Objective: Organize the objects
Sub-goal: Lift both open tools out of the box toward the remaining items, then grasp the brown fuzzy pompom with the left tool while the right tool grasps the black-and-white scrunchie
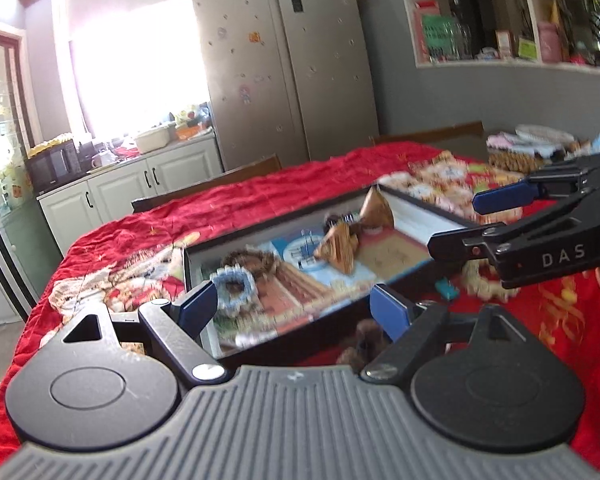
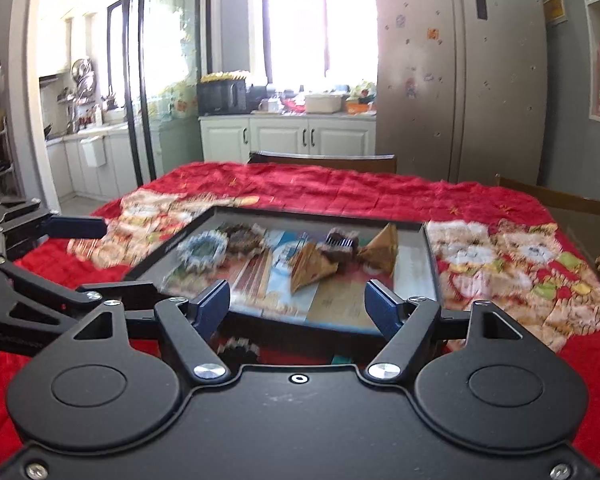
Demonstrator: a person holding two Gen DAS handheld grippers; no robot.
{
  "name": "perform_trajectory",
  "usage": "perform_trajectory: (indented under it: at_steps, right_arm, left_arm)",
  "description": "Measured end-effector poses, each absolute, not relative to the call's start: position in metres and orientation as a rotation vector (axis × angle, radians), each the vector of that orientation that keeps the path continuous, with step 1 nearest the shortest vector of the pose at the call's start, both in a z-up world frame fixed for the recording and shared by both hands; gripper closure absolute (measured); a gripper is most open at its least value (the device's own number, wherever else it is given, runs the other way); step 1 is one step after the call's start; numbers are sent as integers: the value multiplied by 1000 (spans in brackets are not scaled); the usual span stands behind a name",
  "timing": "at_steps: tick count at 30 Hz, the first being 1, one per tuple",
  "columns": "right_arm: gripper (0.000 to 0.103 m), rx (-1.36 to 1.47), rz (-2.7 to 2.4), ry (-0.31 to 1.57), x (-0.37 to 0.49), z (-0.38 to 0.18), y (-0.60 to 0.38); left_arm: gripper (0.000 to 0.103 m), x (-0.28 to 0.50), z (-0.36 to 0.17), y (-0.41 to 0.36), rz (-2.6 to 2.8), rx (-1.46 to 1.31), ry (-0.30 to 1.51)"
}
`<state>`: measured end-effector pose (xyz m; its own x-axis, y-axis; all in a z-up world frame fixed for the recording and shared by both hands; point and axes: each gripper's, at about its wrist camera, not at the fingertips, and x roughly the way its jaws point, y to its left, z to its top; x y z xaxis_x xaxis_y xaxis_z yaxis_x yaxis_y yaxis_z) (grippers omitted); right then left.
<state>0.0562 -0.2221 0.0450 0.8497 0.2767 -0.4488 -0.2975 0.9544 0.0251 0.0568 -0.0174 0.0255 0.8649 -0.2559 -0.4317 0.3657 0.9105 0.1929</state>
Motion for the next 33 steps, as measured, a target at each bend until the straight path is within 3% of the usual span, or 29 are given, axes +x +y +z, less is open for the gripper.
perform_trajectory:
  at_steps: [14,25,33]
  right_arm:
    - [43,-58,384,576,50,-7,-206]
    - [59,-9,380,621,61,-21,-209]
    - [71,2,393,618,61,-22,-210]
  left_arm:
    - [13,53,-12,-12,-433,295,481]
    - [15,65,-28,-22,-470,310,493]
    - [23,68,-31,-23,-485,305,505]
